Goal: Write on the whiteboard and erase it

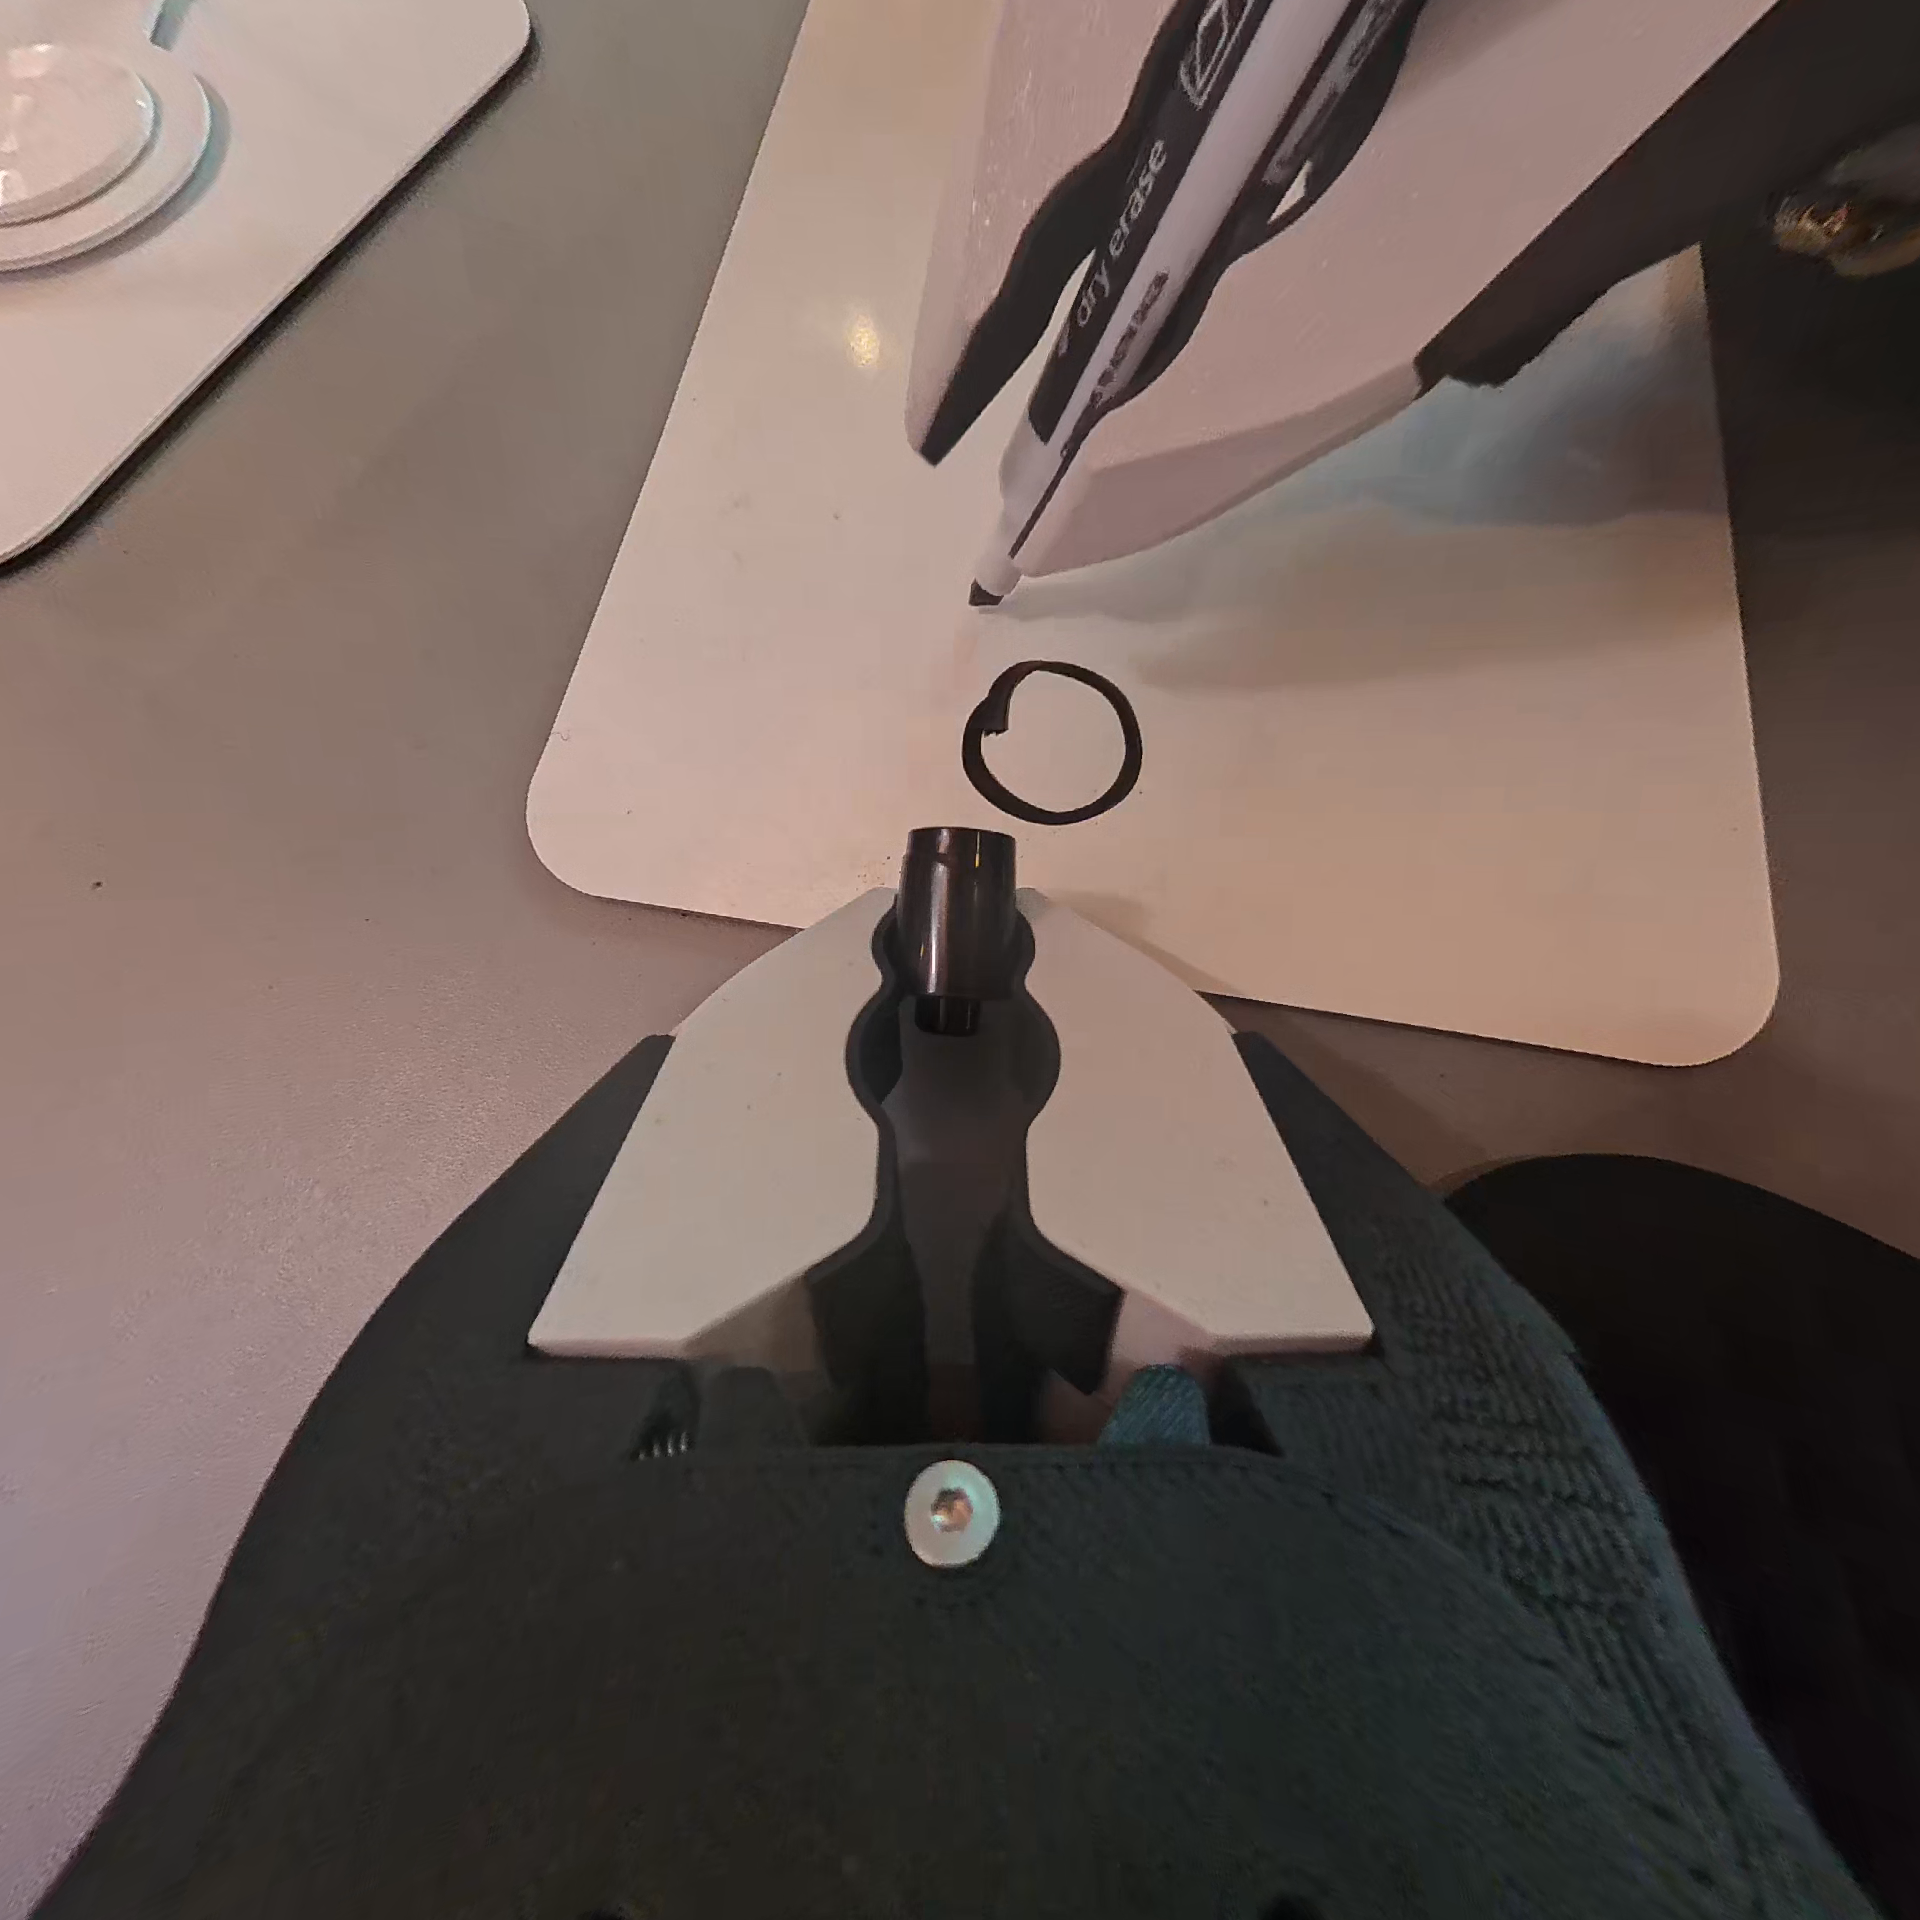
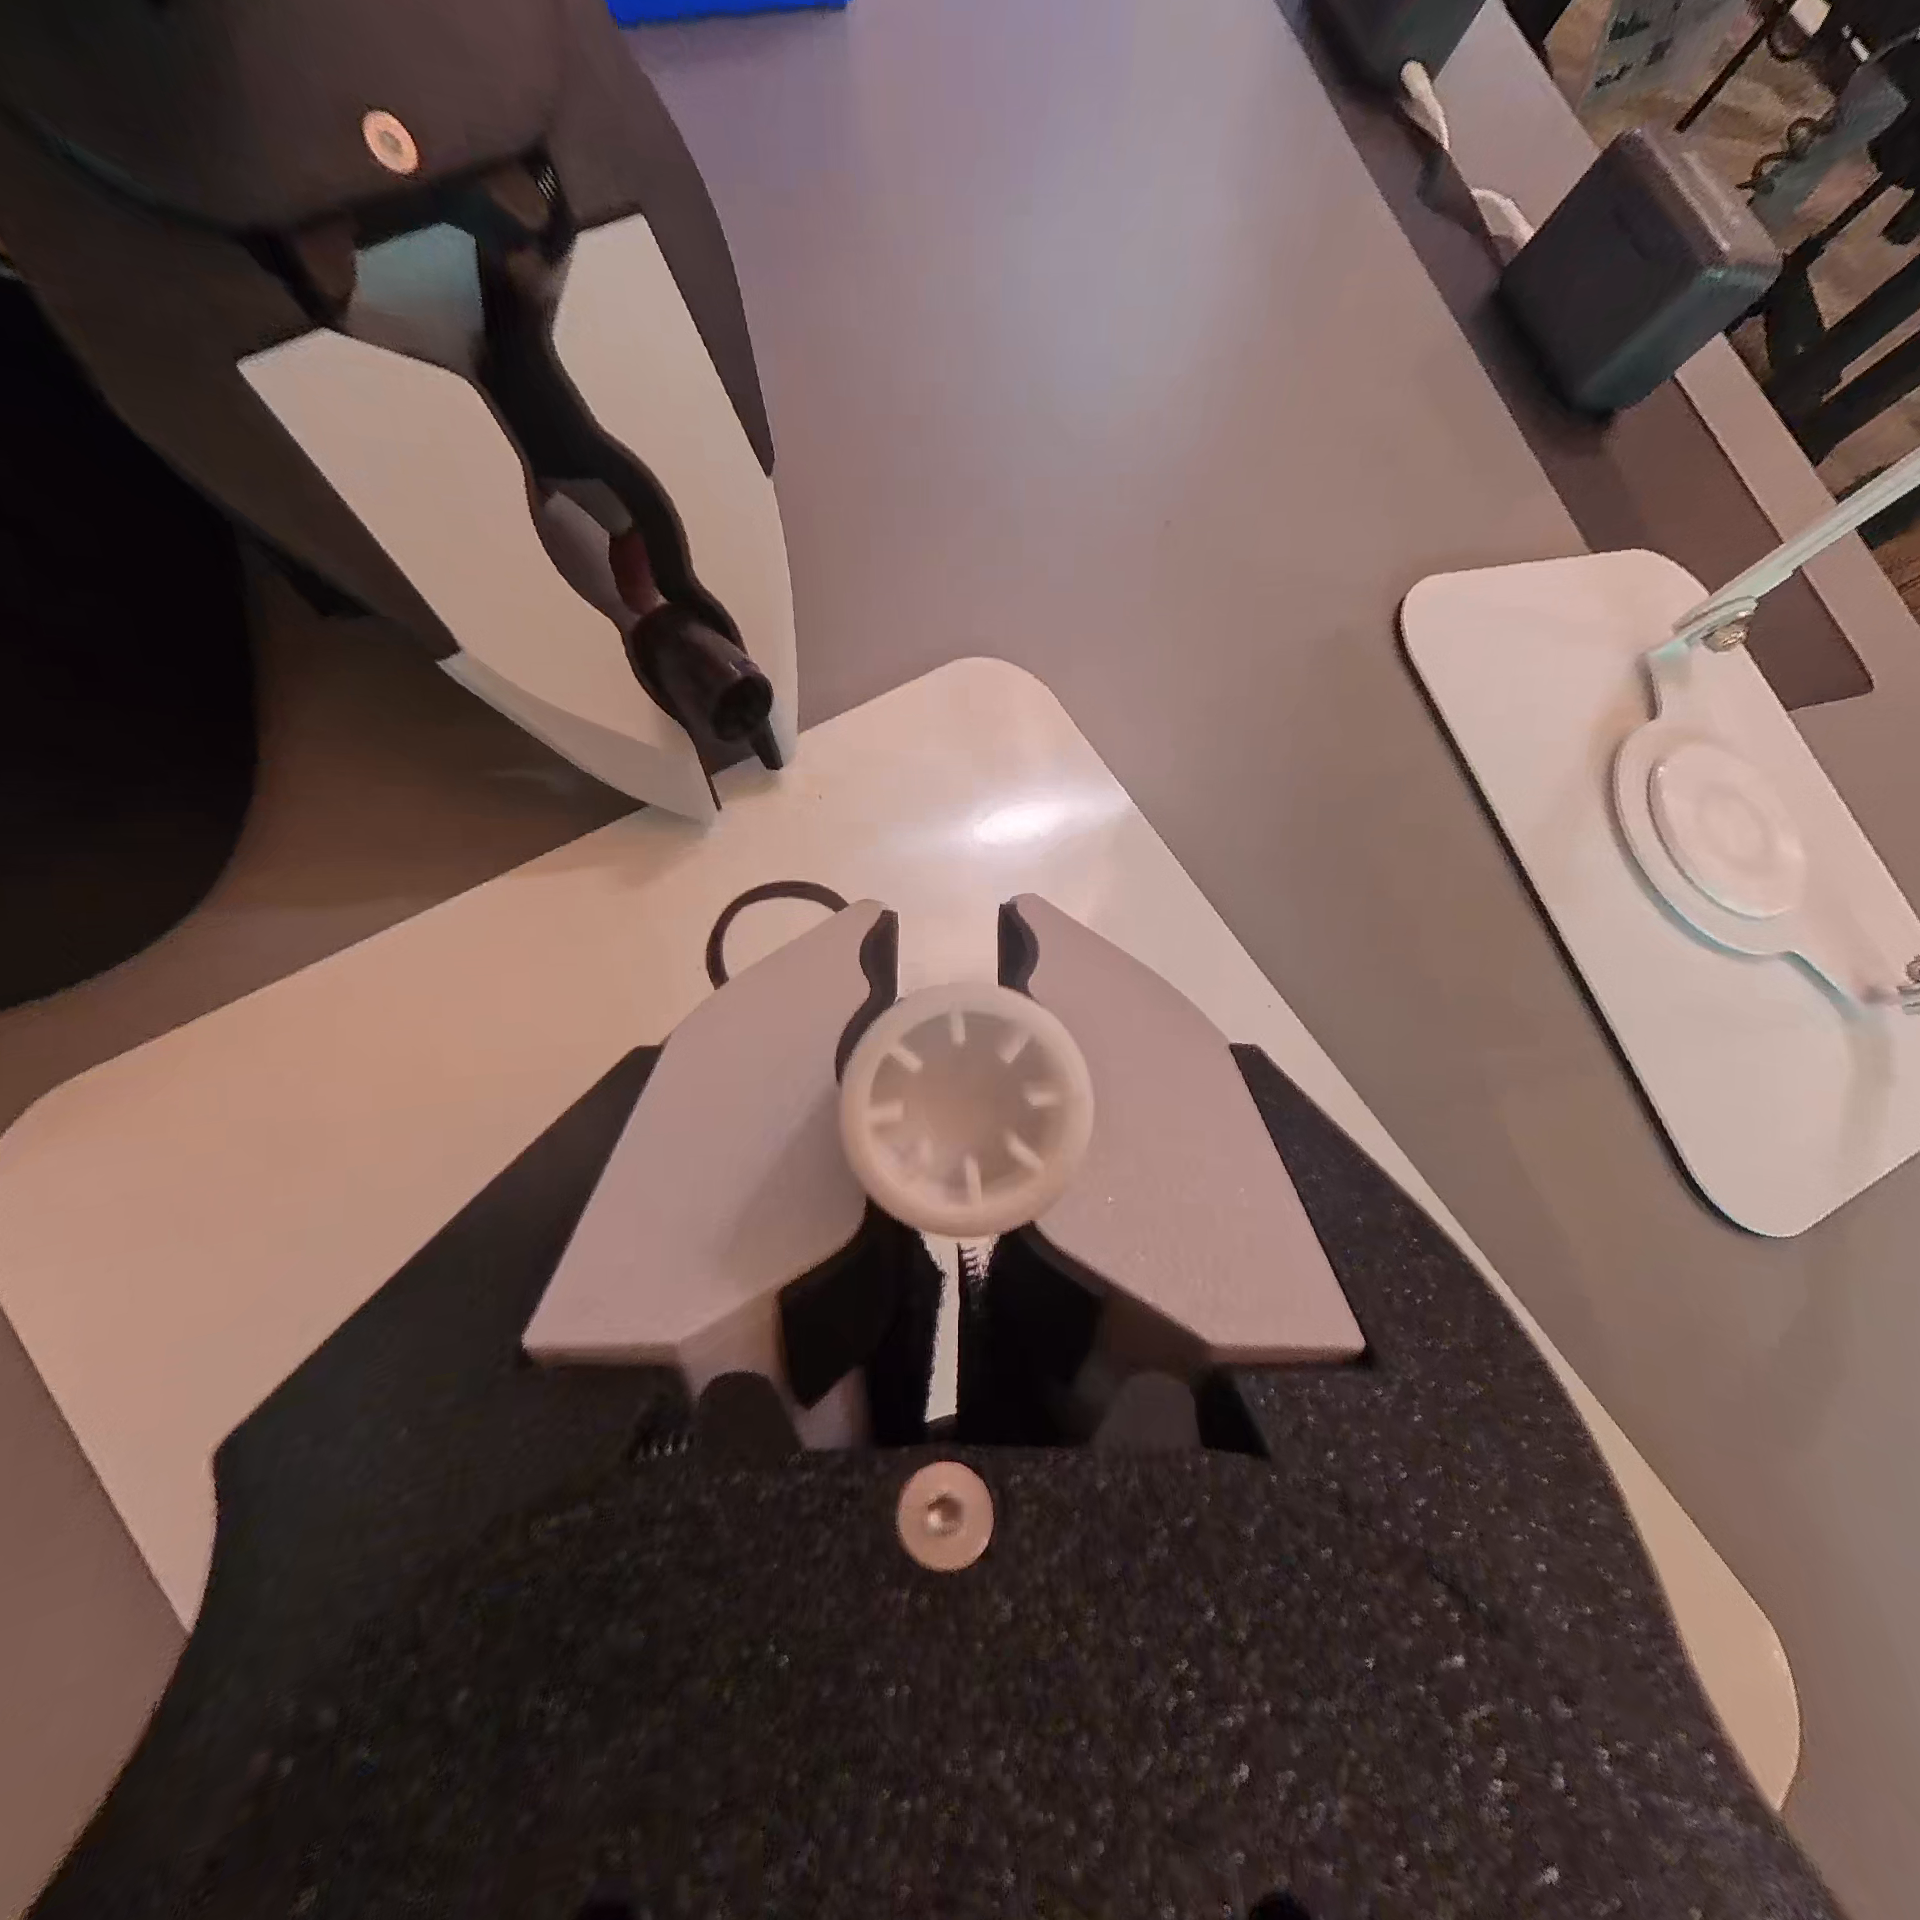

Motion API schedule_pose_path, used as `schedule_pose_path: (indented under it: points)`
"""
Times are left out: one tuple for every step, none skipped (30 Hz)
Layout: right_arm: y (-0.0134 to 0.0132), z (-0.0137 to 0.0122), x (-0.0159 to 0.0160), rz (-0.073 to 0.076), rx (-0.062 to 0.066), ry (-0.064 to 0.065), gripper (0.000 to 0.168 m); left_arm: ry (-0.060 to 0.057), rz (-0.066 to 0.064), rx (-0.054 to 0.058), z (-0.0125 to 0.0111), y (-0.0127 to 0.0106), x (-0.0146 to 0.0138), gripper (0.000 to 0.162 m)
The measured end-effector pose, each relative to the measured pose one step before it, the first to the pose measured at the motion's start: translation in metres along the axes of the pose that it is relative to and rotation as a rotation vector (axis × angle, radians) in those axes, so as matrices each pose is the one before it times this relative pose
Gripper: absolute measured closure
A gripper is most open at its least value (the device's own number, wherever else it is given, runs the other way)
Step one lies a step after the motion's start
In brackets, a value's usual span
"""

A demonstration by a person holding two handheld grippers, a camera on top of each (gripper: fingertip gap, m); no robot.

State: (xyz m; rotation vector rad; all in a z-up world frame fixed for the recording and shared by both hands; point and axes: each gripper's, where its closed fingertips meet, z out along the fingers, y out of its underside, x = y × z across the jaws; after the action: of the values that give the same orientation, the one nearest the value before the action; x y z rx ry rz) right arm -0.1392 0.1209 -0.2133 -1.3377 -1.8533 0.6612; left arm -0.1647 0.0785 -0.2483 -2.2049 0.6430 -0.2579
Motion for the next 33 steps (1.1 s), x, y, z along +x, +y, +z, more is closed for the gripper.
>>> schedule_pose_path:
  points:
    - [0.00137, 0.00078, 0.00016, 0.001, -0.0047, 0.0006, 0.149, 0.0003, -0.0003, 0.0, -0.00004, 0.00004, -0.00002, 0.146]
    - [0.00099, 0.00032, -0.00024, 0.0035, -0.0022, -0.0004, 0.149, 0.0003, -0.0003, -0.0001, 0.00002, -0.00001, -0.00008, 0.146]
    - [0.00062, -0.00072, -0.00042, 0.0048, -0.0025, -0.0007, 0.149, -0.0002, 0.0002, 0.0, 0.00004, -0.00003, 0.00004, 0.146]
    - [0.00105, -0.00143, -0.00097, 0.0053, -0.0062, -0.0016, 0.149, -0.0008, 0.0009, 0.0001, -0.00002, 0.00001, -0.00004, 0.146]
    - [0.00126, -0.00224, -0.00201, 0.0047, -0.0064, -0.0023, 0.149, -0.001, 0.0011, 0.0001, -0.00008, 0.00005, -0.00001, 0.145]
    - [0.00164, -0.00294, -0.00304, 0.0054, -0.0046, -0.0021, 0.149, -0.0008, 0.0008, 0.0001, 0.00004, -0.00004, -0.00007, 0.145]
    - [0.00173, -0.00354, -0.00382, 0.0068, -0.0019, -0.0016, 0.149, -0.0006, 0.0007, 0.0, -0.00003, 0.00002, 0.00001, 0.146]
    - [0.00145, -0.00362, -0.0045, 0.0064, 0.0005, -0.0023, 0.149, -0.0002, 0.0002, 0.0, 0.0, 0.0, -0.00003, 0.145]
    - [0.00123, -0.00322, -0.00429, 0.0019, -0.0005, 0.0001, 0.149, 0.0005, -0.0006, -0.0001, 0.00002, -0.00001, -0.00003, 0.145]
    - [0.00105, -0.00228, -0.00294, -0.0044, -0.002, 0.0054, 0.149, 0.0007, -0.0008, -0.0001, 0.00002, 0.0, 0.0, 0.146]
    - [0.00081, -0.00134, -0.00126, -0.0069, -0.0015, 0.0086, 0.149, -0.0002, 0.0002, 0.0, -0.00006, 0.00005, 0.00001, 0.146]
    - [0.00084, -0.00075, 0.00055, -0.0027, -0.0007, 0.0076, 0.149, -0.0011, 0.0013, 0.0001, 0.00002, -0.00003, -0.00001, 0.145]
    - [0.00152, -0.00079, 0.00223, 0.0041, -0.0029, 0.0075, 0.149, -0.0012, 0.0014, 0.0001, -0.00004, 0.00002, 0.00002, 0.145]
    - [0.00274, -0.0015, 0.00417, 0.0069, -0.0078, 0.0115, 0.149, -0.0003, 0.0002, 0.0001, 0.00001, -0.00001, -0.00005, 0.145]
    - [0.00393, -0.00241, 0.005, 0.007, -0.0094, 0.0141, 0.149, 0.0005, -0.0006, 0.0, -0.00004, 0.00003, 0.00003, 0.145]
    - [0.00438, -0.00293, 0.00517, 0.0079, -0.0073, 0.0134, 0.149, 0.0008, -0.001, -0.0001, -0.00002, 0.00003, -0.00006, 0.146]
    - [0.00452, -0.00287, 0.00551, 0.0096, -0.0057, 0.0141, 0.149, 0.0008, -0.0009, -0.0001, 0.00002, 0.0, 0.00004, 0.145]
    - [0.00413, -0.00246, 0.00531, 0.009, -0.0052, 0.0128, 0.149, 0.0004, -0.0004, -0.0001, 0.00002, -0.00001, -0.00006, 0.146]
    - [0.00284, -0.00171, 0.00366, 0.0083, -0.0019, 0.0061, 0.149, -0.0007, 0.0008, 0.0001, -0.00002, 0.0, -0.00002, 0.146]
    - [0.00098, -0.00075, 0.00145, 0.0088, 0.0032, -0.0023, 0.15, -0.0009, 0.001, 0.0001, -0.00002, 0.0, -0.00005, 0.146]
    - [-0.00026, 0.00024, 0.0003, 0.0047, 0.0037, -0.0027, 0.15, -0.0001, 0.0001, 0.0, 0.0, -0.00001, -0.00002, 0.146]
    - [-0.00048, 0.00078, 0.00047, -0.0019, 0.0001, 0.0017, 0.149, 0.0008, -0.0008, -0.0002, 0.00001, 0.00001, 0.00001, 0.146]
    - [-0.0009, 0.00141, 0.00108, -0.0017, 0.0007, 0.0032, 0.15, 0.0009, -0.0011, -0.0001, -0.00002, 0.00003, -0.00003, 0.146]
    - [-0.00127, 0.00211, 0.00177, 0.001, 0.0031, 0.0016, 0.15, 0.0005, -0.0006, 0.0, -0.00004, 0.00004, 0.00003, 0.146]
    - [-0.00149, 0.00267, 0.00209, 0.0011, 0.0046, -0.0003, 0.15, -0.0001, 0.0001, 0.0001, 0.00004, -0.00005, 0.00007, 0.146]
    - [-0.00141, 0.00292, 0.00264, 0.0011, 0.0037, -0.0006, 0.15, -0.0003, 0.0003, 0.0, 0.0, 0.0, -0.00006, 0.146]
    - [-0.00135, 0.00298, 0.00323, -0.0011, -0.0005, 0.0013, 0.15, -0.0003, 0.0003, 0.0001, -0.00006, 0.00005, 0.0, 0.146]
    - [-0.00132, 0.00299, 0.00291, -0.0011, -0.0014, -0.0004, 0.15, -0.0004, 0.0005, 0.0001, 0.00004, -0.00004, 0.0, 0.146]
    - [-0.00148, 0.00292, 0.00269, -0.0004, -0.0011, -0.0004, 0.15, -0.0003, 0.0003, 0.0001, -0.00002, 0.00001, 0.00008, 0.146]
    - [-0.00128, 0.00237, 0.00182, 0.0011, -0.0003, -0.0023, 0.15, 0.0006, 0.0004, 0.0, 0.0, -0.00001, 0.00005, 0.146]
    - [-0.00091, 0.0016, 0.00117, 0.0035, -0.0006, -0.0029, 0.15, 0.001, 0.0005, 0.0, -0.00003, 0.00002, 0.00023, 0.146]
    - [-0.00063, 0.00092, 0.00015, 0.0029, -0.0004, -0.0024, 0.15, 0.0004, -0.0005, -0.0001, 0.00002, -0.00001, -0.00005, 0.146]
    - [-0.00074, 0.00066, -0.00091, 0.0004, 0.0004, -0.0027, 0.15, 0.001, -0.001, -0.0002, 0.00002, 0.0, 0.00006, 0.146]
